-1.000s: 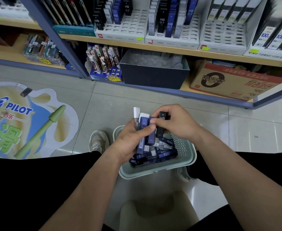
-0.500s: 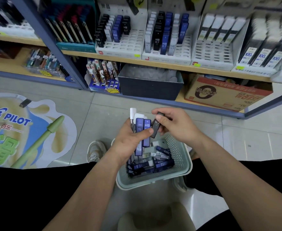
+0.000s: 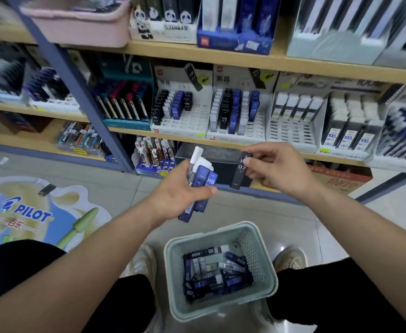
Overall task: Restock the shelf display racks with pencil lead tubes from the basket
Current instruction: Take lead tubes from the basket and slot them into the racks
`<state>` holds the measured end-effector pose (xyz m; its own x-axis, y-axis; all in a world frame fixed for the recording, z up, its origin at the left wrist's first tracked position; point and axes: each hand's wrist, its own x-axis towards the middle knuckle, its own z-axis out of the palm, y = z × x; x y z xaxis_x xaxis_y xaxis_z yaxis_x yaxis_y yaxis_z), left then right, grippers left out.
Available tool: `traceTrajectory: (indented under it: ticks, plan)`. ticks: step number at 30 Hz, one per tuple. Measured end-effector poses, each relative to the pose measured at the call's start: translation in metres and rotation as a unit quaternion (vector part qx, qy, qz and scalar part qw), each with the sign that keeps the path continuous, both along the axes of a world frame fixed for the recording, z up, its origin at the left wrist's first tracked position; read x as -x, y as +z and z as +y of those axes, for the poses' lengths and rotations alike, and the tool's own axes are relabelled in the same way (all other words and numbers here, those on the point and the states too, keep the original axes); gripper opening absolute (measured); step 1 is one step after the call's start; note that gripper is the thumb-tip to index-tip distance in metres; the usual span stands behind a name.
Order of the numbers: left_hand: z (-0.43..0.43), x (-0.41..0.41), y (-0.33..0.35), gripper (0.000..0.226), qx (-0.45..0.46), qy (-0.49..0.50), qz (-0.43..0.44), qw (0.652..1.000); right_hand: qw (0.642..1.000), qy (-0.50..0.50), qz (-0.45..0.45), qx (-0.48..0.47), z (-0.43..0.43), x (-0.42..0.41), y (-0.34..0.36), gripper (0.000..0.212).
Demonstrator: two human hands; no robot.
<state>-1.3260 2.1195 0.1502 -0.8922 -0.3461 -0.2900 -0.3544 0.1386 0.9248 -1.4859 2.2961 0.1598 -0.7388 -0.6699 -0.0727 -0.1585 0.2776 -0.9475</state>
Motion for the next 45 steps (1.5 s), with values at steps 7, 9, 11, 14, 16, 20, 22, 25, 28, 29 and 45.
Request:
traceTrajectory:
  ticks: [7,9,11,14,16,20,22,25,28,29,45]
  plan:
    - [-0.047,0.021,0.013,0.031,0.047,0.031,0.016,0.998,0.996,-0.054,0.073,-0.014,-0.041,0.046,0.007,0.014]
    - [-0.064,0.025,0.007,0.032,0.037,0.063,0.019,0.997,0.993,-0.051,0.105,-0.023,-0.065,0.053,0.004,0.013]
    - [-0.081,0.026,-0.001,0.033,0.027,0.091,0.022,0.995,0.988,-0.047,0.142,-0.024,-0.095,0.061,0.001,0.014]
    - [-0.106,0.021,-0.01,0.029,0.009,0.133,0.023,0.991,0.979,-0.036,0.196,-0.042,-0.144,0.077,-0.004,0.008]
    - [-0.119,0.018,-0.011,0.027,0.004,0.15,0.029,0.988,0.971,-0.035,0.228,-0.061,-0.176,0.092,-0.01,0.01]
    - [-0.139,0.023,-0.006,0.024,-0.02,0.185,0.058,0.981,0.965,-0.042,0.245,-0.088,-0.226,0.123,-0.026,0.011]
    - [-0.144,0.026,-0.002,0.024,-0.027,0.196,0.066,0.978,0.961,-0.042,0.248,-0.114,-0.243,0.134,-0.033,0.013]
    - [-0.149,0.031,0.0,0.025,-0.028,0.205,0.073,0.976,0.953,-0.027,0.252,-0.163,-0.256,0.144,-0.041,0.012]
    - [-0.151,0.033,0.001,0.025,-0.028,0.206,0.074,0.975,0.947,-0.023,0.258,-0.189,-0.257,0.149,-0.045,0.011]
    - [-0.151,0.033,0.001,0.025,-0.028,0.207,0.074,0.975,0.944,-0.019,0.262,-0.199,-0.257,0.15,-0.046,0.01]
    - [-0.151,0.031,0.002,0.027,-0.046,0.202,0.097,0.973,0.849,0.078,0.417,-0.316,-0.274,0.148,-0.049,0.022]
